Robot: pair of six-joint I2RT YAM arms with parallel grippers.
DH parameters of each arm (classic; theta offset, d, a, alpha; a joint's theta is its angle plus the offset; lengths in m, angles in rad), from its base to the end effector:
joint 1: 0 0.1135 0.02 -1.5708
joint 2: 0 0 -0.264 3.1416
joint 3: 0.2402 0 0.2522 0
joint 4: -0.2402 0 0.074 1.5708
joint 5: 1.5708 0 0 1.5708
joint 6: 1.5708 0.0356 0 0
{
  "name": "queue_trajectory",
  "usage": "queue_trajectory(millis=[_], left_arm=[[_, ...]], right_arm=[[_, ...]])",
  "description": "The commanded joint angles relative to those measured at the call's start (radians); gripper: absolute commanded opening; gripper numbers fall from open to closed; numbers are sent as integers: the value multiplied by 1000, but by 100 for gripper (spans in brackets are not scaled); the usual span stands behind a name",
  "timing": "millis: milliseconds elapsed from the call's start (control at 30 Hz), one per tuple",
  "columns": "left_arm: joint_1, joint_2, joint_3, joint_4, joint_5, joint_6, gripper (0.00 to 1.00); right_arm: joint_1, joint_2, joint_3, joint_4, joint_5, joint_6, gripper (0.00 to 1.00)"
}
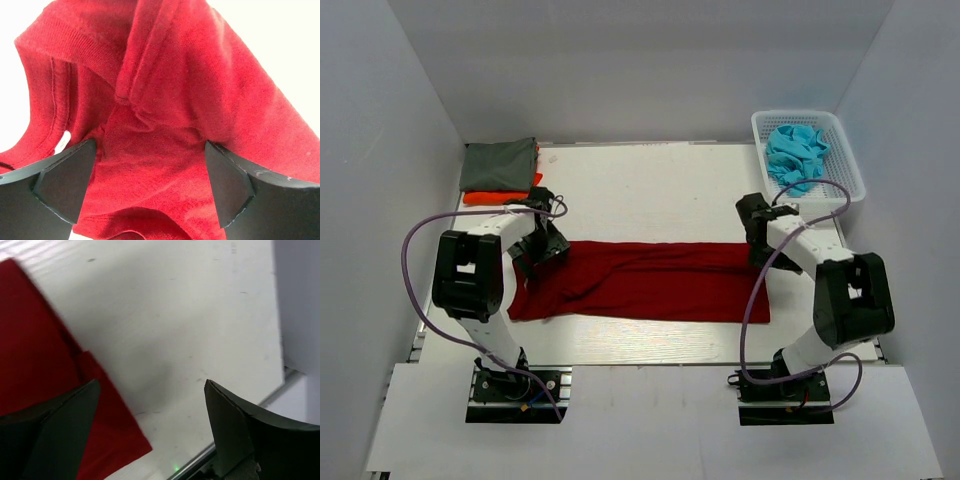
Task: Fold and stack the t-shirts
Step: Fold the other side of the tshirt into a rectangle, then rotate the tshirt 90 degrees
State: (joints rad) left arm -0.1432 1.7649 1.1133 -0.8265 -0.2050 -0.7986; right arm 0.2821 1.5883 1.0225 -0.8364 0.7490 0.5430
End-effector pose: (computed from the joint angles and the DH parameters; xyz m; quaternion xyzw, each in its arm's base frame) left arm 0.3100 -0.0374 0.1633 -0.3243 0.9393 0.0702 0.0874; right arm 0.2760 0.0548 0.1981 0.1512 0.9155 -0.3025 0.2179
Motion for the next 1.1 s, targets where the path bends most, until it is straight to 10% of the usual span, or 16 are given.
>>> queue_trajectory(millis=[0,200,500,733,867,1067], left_arm=[[21,33,58,36,-54,58,100],[21,145,250,101,19,120,100],[-53,482,546,452,349,249,100],[-238,974,1501,524,592,522,100],[-269,834,1113,939,644,403,100],[-269,840,1254,868,587,386,100]], right_arm=[[5,-109,-25,149,-190,-126,90],[23,-266,-73,436,-653,-371,90],[127,-143,-114,533,-913,-387,90],[193,-227,-196,455,-922,-426,90],[190,-353,-202,436,-939,-407,90],[189,-366,-203,393,-832,-348,90]])
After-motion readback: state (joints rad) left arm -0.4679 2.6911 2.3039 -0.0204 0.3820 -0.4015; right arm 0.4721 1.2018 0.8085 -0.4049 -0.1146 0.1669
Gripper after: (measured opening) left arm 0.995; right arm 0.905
